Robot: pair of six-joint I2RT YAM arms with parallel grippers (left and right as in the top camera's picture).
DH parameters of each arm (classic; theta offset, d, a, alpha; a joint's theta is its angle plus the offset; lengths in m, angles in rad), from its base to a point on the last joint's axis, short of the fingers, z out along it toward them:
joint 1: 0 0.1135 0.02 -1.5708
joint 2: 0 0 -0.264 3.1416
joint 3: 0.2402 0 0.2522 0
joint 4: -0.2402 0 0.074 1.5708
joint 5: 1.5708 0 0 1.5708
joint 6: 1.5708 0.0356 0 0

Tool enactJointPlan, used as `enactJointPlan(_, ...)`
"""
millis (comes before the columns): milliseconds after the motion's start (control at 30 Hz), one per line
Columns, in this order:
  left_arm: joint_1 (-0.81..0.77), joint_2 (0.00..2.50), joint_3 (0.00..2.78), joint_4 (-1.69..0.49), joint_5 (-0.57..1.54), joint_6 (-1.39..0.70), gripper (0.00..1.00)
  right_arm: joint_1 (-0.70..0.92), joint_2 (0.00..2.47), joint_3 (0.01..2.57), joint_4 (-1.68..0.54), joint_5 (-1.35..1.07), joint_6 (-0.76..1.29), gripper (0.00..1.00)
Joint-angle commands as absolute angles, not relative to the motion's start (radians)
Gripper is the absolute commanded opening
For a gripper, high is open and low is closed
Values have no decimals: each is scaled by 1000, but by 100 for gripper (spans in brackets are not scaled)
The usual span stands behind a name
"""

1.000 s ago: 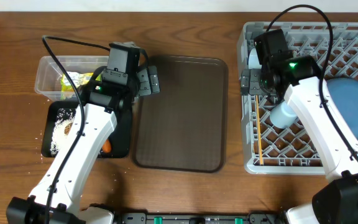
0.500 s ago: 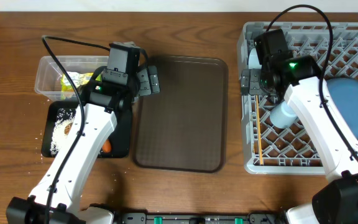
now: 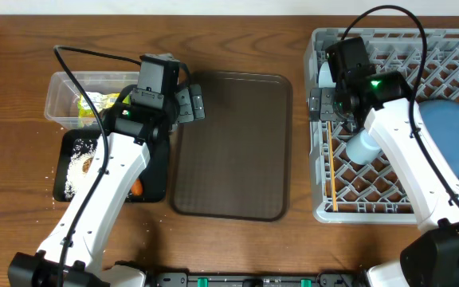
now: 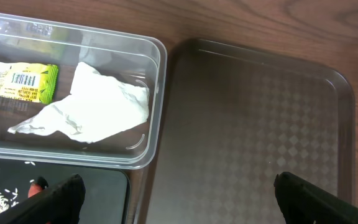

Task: Sort waste into correct bins and load items into the dishwasher rack

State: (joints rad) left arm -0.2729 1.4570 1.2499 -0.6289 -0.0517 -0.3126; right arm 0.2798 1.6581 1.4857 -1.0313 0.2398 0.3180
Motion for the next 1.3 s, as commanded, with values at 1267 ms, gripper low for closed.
enactJointPlan(1267, -274, 1459, 1259, -633, -52, -300, 98, 271, 493, 944, -625, 311, 167, 99)
